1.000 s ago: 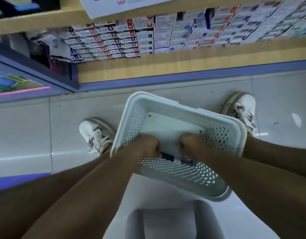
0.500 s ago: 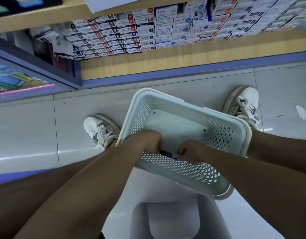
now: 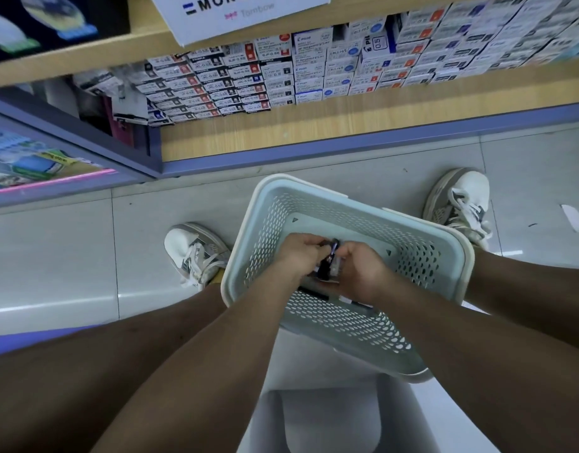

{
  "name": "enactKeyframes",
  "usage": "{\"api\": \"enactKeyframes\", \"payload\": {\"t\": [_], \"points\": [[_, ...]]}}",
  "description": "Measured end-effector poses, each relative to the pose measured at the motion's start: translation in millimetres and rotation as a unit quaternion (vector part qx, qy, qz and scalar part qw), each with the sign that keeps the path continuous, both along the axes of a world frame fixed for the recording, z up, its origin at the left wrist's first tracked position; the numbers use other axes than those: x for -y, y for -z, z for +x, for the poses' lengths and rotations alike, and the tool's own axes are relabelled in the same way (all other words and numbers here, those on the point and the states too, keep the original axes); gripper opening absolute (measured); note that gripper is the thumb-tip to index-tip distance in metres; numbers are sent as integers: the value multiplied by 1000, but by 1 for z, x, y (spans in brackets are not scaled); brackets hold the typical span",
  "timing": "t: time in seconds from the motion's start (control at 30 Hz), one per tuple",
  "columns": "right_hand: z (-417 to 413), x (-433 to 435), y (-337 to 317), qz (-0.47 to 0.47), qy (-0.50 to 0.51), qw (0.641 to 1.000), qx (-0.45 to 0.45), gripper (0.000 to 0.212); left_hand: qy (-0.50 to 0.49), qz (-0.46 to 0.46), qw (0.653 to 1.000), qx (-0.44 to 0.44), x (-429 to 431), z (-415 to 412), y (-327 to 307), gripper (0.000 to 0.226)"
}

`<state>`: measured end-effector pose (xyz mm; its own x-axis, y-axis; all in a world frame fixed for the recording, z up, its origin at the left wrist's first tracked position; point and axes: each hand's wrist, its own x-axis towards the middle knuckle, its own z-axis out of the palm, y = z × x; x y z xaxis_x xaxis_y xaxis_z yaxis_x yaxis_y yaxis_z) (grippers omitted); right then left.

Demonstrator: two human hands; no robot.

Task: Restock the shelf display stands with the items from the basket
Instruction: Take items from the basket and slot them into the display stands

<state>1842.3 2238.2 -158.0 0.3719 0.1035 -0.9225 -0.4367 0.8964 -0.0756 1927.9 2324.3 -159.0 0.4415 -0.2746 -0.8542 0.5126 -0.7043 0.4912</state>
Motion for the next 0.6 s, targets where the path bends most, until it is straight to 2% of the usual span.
{"api": "enactKeyframes", "payload": {"t": [0.07,0.1,0.23,0.4,0.53,0.6], "points": [[4,0,-3,13,29,999,9,28,-100,-18,995,-9,6,-5,-6,21],[6,0,-3,20,43,999,13,25,-113,-21,993,-10,8,-7,-9,18],[6,6,0,10,54,998,-5,25,-41,-34,999,-1,8,-9,-12,17],[0,15,2,11,-32,999,-8,21,65,-32,997,12,-1,3,-14,18],[-1,27,-2,-28,-96,995,-2,14,34,-21,999,-16,-6,4,-10,15],[-3,34,-4,-65,-132,989,-12,10,117,11,993,28,-6,4,-3,14]]}}
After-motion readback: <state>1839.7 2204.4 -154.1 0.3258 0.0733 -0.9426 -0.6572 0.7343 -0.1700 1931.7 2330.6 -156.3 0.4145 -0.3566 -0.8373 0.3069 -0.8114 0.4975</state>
